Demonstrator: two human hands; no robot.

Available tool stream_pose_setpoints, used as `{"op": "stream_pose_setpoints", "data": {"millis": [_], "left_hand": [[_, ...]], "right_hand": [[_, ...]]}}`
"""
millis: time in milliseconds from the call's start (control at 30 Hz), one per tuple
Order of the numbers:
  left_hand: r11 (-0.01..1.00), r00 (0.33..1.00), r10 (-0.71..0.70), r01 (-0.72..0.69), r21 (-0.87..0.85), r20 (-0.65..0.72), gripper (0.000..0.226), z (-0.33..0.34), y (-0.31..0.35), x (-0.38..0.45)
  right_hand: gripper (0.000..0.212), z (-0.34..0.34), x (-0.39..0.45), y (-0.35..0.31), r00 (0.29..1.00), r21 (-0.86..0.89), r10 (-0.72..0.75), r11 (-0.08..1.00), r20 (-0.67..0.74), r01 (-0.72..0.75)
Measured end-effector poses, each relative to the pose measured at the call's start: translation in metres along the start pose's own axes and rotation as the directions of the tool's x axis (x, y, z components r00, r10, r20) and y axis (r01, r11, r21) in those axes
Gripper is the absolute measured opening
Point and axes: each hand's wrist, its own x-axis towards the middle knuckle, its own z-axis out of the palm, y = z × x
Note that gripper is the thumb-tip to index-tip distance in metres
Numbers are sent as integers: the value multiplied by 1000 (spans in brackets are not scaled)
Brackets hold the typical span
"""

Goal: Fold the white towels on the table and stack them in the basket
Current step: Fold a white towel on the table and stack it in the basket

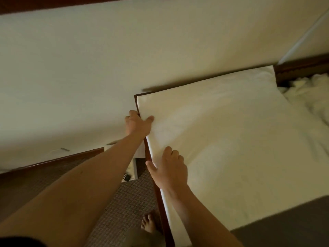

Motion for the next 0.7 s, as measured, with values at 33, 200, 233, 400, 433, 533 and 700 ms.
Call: {"op": "stream_pose_setpoints", "data": {"millis": [33, 200, 233, 400, 433, 533, 700], "left_hand": [[1000, 1000, -19, 19, 2, 23, 63, -2, 0, -1], [992, 991, -70, 57, 112, 116, 55, -12, 12, 1], [989, 989, -78, 61, 136, 125, 49, -14, 14, 1], [993, 979, -110, 114, -12, 174, 28, -19, 12, 6], [991, 979, -119, 128, -46, 166, 25, -20, 11, 6], [987, 983, -128, 140, -85, 134, 22, -27, 7, 1], [982, 990, -138, 141, -124, 30, 28, -51, -2, -5]], "right_hand": [[71, -1, -3, -3, 999, 15, -6, 1000, 39, 5], [55, -4, -18, -12, 1000, 57, 1, 998, 18, -2], [51, -3, -20, -15, 1000, 53, -5, 999, 5, 4], [25, -2, -32, -24, 997, -10, -76, 997, -25, 76], [24, -2, -33, -24, 997, -4, -78, 997, -9, 78], [23, -5, -36, -26, 999, 56, -35, 998, 24, 34], [11, -11, -38, -36, 982, 243, 15, 968, 188, -62]]}}
